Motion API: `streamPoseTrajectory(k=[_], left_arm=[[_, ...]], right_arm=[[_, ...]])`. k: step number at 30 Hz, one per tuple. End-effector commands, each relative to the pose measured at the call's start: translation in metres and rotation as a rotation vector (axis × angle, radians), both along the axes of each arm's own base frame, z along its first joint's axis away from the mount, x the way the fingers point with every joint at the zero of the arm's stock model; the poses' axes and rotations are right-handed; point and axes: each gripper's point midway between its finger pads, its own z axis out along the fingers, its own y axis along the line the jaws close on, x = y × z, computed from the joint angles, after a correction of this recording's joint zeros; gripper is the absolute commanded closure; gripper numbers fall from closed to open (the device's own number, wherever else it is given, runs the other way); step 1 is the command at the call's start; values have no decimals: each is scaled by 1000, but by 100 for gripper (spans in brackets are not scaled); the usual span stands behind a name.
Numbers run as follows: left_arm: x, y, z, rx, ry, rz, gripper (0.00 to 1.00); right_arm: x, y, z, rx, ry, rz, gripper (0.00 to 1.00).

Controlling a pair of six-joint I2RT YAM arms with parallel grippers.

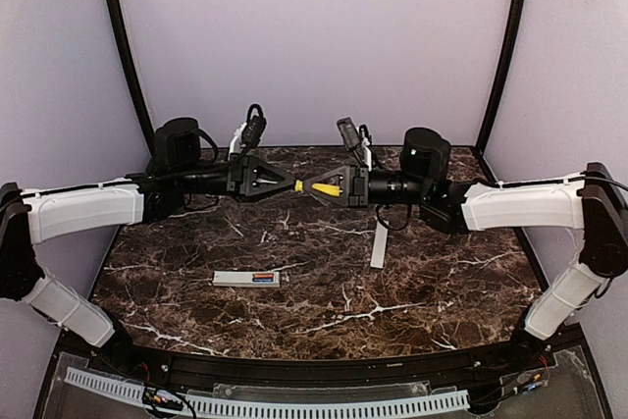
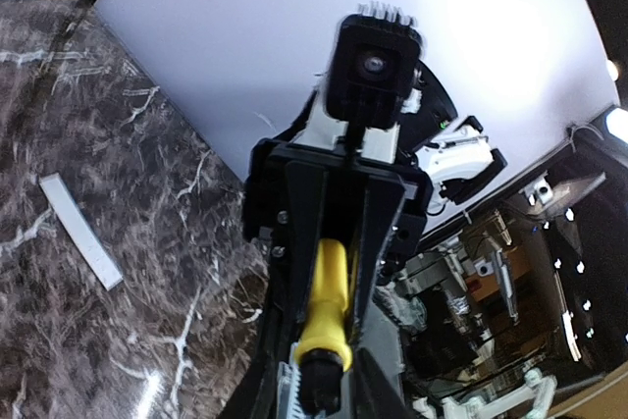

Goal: Unload the batteries from the remote control

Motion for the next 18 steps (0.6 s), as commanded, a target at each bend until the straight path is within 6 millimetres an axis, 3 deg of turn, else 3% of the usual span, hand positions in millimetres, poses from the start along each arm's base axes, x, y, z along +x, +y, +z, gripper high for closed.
streamPoseTrajectory(k=[1,7,9,14,18], left_arm=[[-1,11,-3,60,-35,63,67],[-9,37,-29,258,-139,132,26],[-13,56,-54,411,-133,171,20],[-7,103,-86,678,-252,313,19],[-5,118,-94,726,-351,357,25]], right_arm=[[-3,-13,0,-30,-21,-50,100],[-3,-30,-17,-137,-27,-125,100],[-2,-39,-23,-190,-28,-165,100],[1,-61,-33,-285,-47,-257,100],[1,-74,-40,-343,-61,-301,100]])
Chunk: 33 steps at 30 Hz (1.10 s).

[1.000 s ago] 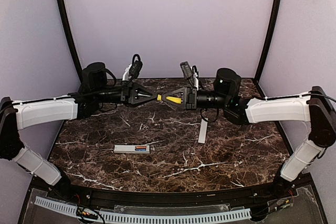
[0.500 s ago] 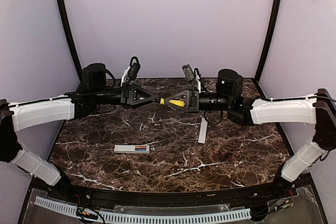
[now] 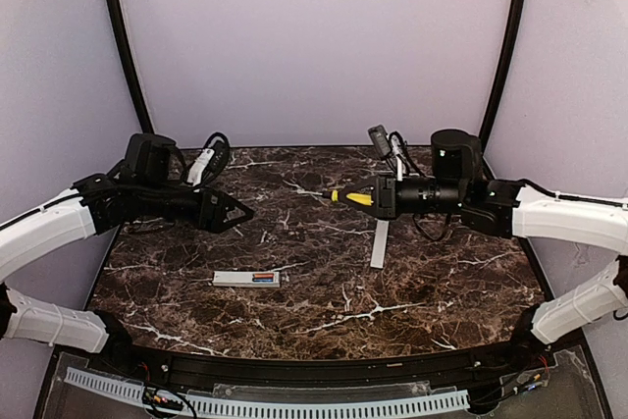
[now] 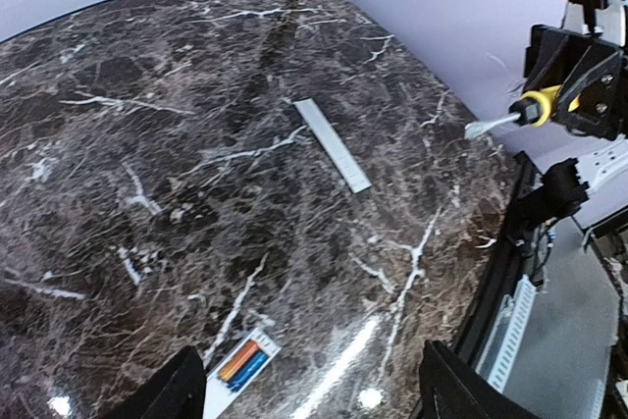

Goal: Unload the batteries from the remote control

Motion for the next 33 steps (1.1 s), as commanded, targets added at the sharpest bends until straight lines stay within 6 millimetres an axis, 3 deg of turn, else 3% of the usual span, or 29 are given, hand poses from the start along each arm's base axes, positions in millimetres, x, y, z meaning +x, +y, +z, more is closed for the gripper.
streamPoseTrajectory(k=[1,10,18,26,33], left_arm=[[1,35,-31,212,-120,50,26],[-18,40,-76,369,-325,-215,27],[-39,46,-120,494,-287,-427,26],[-37,59,-153,638,-226,-495,26],[-22,64,-172,731,-178,-490,30]], right_arm=[[5,-20,-22,-119,-19,-80,100],[-1,-35,-28,-170,-31,-104,100],[-5,-40,-31,-181,-37,-105,100],[-6,-43,-34,-190,-45,-105,100],[-11,-46,-30,-179,-60,-98,100]])
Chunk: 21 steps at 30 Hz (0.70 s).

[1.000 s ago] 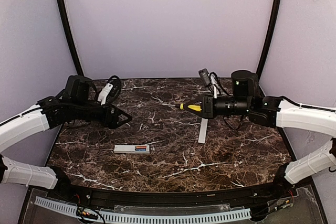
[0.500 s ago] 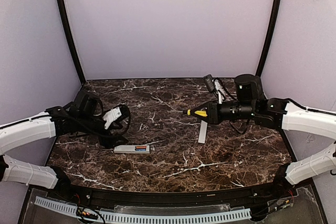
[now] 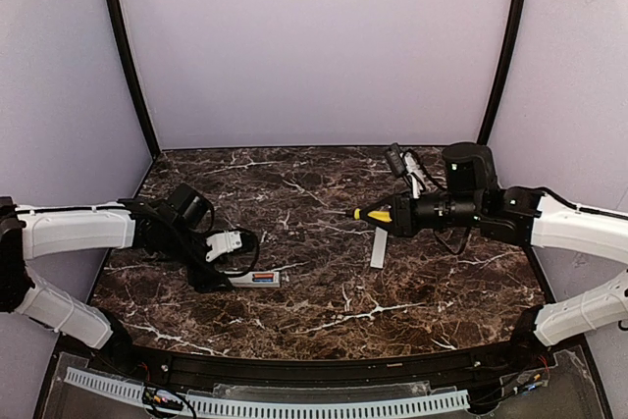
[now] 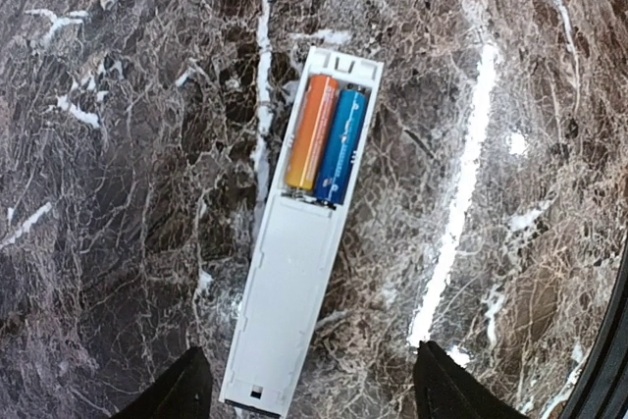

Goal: Unload the batteries from the remote control

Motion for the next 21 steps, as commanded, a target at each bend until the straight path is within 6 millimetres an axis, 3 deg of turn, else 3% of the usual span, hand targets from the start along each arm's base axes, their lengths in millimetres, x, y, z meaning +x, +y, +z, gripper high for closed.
streamPoseTrajectory(k=[1,15,21], left_arm=[[11,4,-3,72,-8,-4,30],[17,-14,-22,84,87,-78,35],[14,-18,-29,86,116,-101,43]], right_arm=[[-2,-5,5,12,-37,-3,100],[-10,-16,7,25,-58,-13,100],[-12,-20,7,29,-63,-17,100]])
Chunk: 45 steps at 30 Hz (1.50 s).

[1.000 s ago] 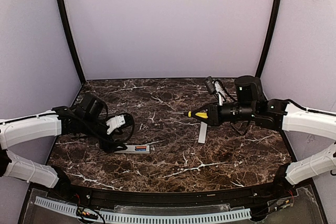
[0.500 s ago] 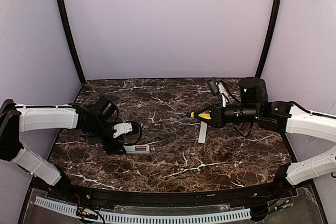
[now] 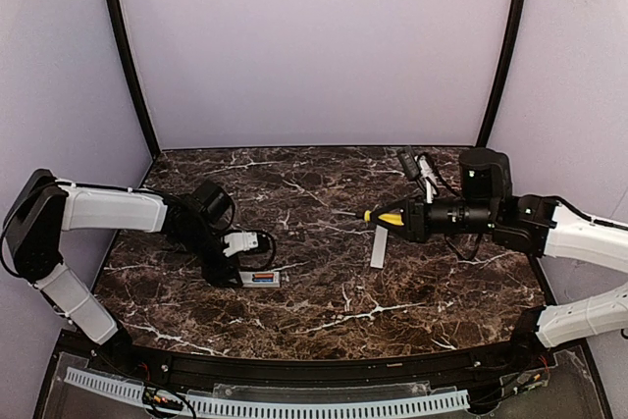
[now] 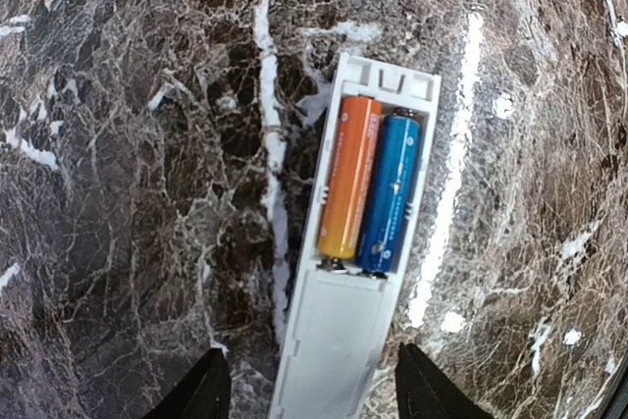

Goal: Unload the batteries from the remote control

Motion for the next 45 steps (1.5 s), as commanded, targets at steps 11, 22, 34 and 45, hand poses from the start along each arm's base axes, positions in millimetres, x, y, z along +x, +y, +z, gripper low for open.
streamPoseTrajectory(k=[11,22,34,45], left_arm=[[-14,-15,-6,-10,62,-64,69],[-14,-69,15,-63,48,-55,82],[-26,-133,5,-67,60,6,80],[-25,-145,7,-146,7,51,37]], right_arm=[[0,-8,0,4,-29,-26,100],[-1,-18,8,-4,-45,-59,100],[-5,-39,4,-40,-25,-125,100],[-4,-43,2,-61,-11,-143,100]])
